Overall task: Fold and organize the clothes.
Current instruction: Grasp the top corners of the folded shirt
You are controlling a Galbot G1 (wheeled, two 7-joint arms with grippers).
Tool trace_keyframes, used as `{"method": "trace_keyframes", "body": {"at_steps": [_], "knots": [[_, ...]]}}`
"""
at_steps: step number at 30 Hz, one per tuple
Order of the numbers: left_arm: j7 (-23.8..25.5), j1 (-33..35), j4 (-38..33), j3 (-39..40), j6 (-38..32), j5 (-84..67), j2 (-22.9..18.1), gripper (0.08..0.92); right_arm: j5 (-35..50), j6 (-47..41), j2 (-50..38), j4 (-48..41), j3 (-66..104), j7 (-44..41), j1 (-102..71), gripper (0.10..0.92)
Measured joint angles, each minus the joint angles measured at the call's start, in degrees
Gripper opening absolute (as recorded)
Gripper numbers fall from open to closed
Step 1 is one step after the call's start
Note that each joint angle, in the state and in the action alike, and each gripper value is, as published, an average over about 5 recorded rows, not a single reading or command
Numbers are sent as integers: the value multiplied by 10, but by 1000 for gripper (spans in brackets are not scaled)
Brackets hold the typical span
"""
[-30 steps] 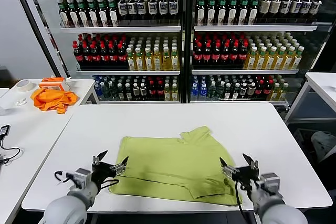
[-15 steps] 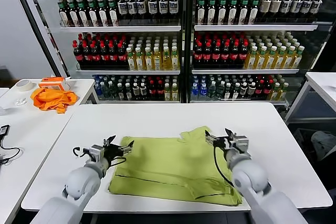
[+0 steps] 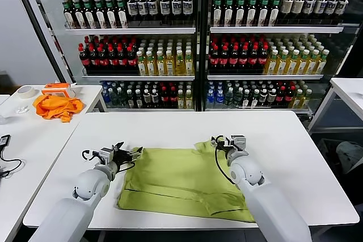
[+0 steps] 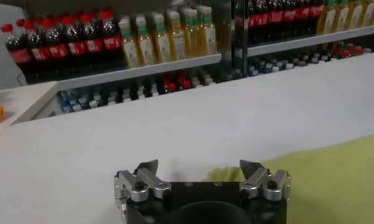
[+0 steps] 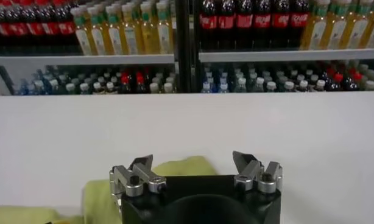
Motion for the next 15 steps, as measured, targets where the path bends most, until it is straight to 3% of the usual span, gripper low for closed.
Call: {"method": "trace_keyframes", "body": {"at_steps": [9,15], "knots": [[6,-3,14,2,-4,-6,0,821,-2,5,13,-30,-7,-1,17,822],[9,1,14,3,-9,-12,4,689,-1,7,18,-39,-12,-2,20,722]]}}
